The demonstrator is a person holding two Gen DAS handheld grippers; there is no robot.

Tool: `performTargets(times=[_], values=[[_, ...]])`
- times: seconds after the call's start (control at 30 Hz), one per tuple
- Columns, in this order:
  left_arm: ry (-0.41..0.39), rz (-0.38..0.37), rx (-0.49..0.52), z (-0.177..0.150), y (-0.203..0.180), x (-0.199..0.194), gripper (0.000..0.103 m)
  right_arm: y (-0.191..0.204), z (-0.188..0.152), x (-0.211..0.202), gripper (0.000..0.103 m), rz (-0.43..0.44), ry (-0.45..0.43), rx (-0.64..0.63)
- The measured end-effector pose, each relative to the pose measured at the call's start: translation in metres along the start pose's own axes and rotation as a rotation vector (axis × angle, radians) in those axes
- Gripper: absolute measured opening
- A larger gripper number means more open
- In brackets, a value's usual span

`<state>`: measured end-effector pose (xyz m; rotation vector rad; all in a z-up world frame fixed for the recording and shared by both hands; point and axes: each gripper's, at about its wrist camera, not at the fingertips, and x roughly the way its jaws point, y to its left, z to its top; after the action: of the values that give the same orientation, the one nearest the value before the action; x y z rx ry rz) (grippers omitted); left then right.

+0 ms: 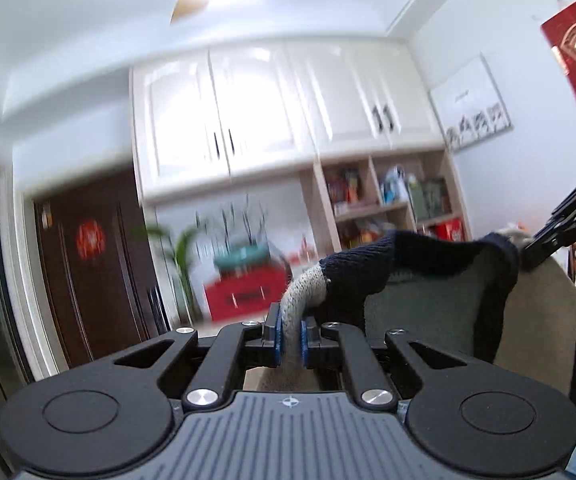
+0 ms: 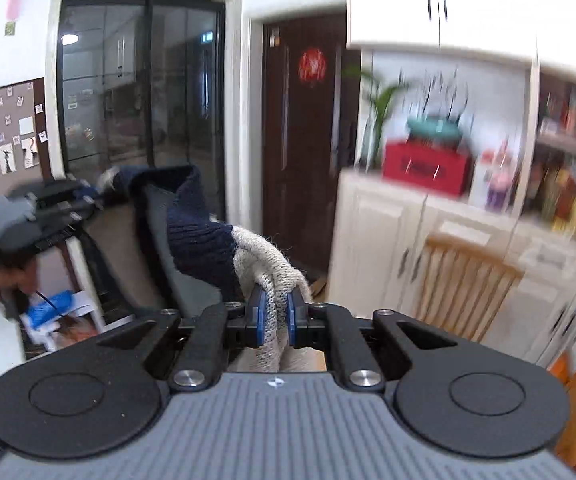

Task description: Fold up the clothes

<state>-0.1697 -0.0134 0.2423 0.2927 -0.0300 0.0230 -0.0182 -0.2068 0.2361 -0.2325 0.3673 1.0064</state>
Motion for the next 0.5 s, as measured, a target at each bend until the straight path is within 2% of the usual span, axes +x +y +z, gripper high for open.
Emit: performTargets(times=[0.1,0.17,0.23,0.37,0.5], values=[[-0.003,0.059,0.057,0.041,-0.001,0.008,0.010,-0.003,0.022,-0.003,0.011,-0.052,-0.018,-0.041],[0.050,0.075,0.057,0.047,0.002,0.031,0.011,-0.009,0.027,0.012,0.011,-0.073,-0.005,-0.050],[0.136,0.069,0.048,0.032,0.002,0.065,0.011,-0.020,0.025,0.041,0.011,-0.100,0.031,-0.042],[0.369,0.052,0.064,-0.073,-0.010,0.169,0.011,-0.043,-0.007,0.138,0.011,-0.190,0.174,-0.026],[0.636,0.030,0.098,-0.211,-0.025,0.253,0.011,-0.070,-0.058,0.245,0.011,-0.205,0.323,0.097]])
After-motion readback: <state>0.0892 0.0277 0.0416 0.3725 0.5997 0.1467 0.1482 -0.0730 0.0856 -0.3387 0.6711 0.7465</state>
